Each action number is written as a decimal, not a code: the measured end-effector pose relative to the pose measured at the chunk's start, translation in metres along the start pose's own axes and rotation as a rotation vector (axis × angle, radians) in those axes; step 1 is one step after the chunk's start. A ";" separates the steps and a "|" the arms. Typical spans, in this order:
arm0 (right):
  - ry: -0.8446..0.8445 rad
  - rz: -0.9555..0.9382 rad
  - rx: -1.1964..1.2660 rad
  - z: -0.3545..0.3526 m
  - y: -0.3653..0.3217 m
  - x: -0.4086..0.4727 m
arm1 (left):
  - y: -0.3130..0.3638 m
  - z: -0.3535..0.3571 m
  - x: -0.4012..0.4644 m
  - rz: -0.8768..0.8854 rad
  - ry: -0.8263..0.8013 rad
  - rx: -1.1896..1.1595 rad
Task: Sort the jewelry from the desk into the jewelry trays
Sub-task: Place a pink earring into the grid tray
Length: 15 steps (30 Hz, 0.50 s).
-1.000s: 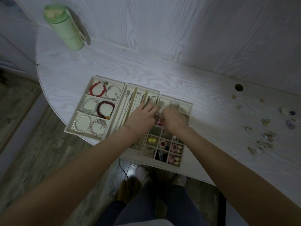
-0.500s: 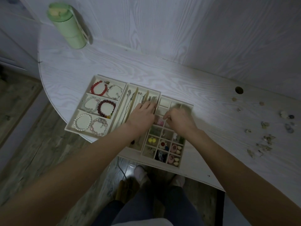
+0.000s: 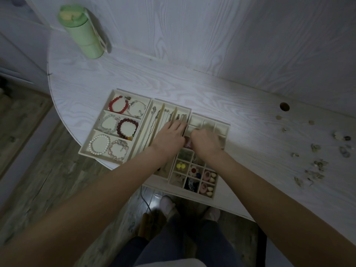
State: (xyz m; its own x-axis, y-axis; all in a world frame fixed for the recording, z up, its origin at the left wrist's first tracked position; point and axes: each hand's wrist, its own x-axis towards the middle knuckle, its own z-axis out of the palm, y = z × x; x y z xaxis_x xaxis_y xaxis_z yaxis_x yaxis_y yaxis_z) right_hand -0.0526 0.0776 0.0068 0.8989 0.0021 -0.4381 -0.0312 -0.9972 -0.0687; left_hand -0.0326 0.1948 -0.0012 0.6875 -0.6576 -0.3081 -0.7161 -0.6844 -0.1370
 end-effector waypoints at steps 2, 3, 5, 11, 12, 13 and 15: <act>-0.021 0.011 0.039 0.001 0.002 0.002 | -0.001 0.000 0.001 0.008 0.004 0.014; -0.030 0.016 0.062 0.002 0.004 0.003 | -0.001 -0.001 0.002 0.011 0.003 0.013; -0.039 0.025 0.116 0.007 0.009 0.006 | 0.000 -0.001 0.003 0.017 0.003 0.016; 0.072 -0.005 0.178 0.014 0.025 0.007 | -0.002 -0.003 -0.002 -0.001 -0.012 -0.065; 0.081 -0.017 0.189 0.015 0.026 0.006 | -0.004 -0.003 -0.004 0.008 -0.011 -0.057; 0.079 -0.029 0.200 0.015 0.027 0.005 | -0.005 -0.003 -0.005 0.015 -0.014 -0.042; 0.040 -0.054 0.204 0.016 0.026 0.004 | -0.005 -0.003 -0.005 0.017 -0.034 -0.012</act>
State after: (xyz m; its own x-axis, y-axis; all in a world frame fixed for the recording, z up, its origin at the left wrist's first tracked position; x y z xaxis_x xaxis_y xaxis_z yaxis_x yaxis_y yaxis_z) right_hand -0.0566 0.0532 -0.0110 0.9180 0.0480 -0.3937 -0.0667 -0.9599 -0.2724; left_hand -0.0322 0.2005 0.0040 0.6706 -0.6580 -0.3426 -0.7259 -0.6772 -0.1203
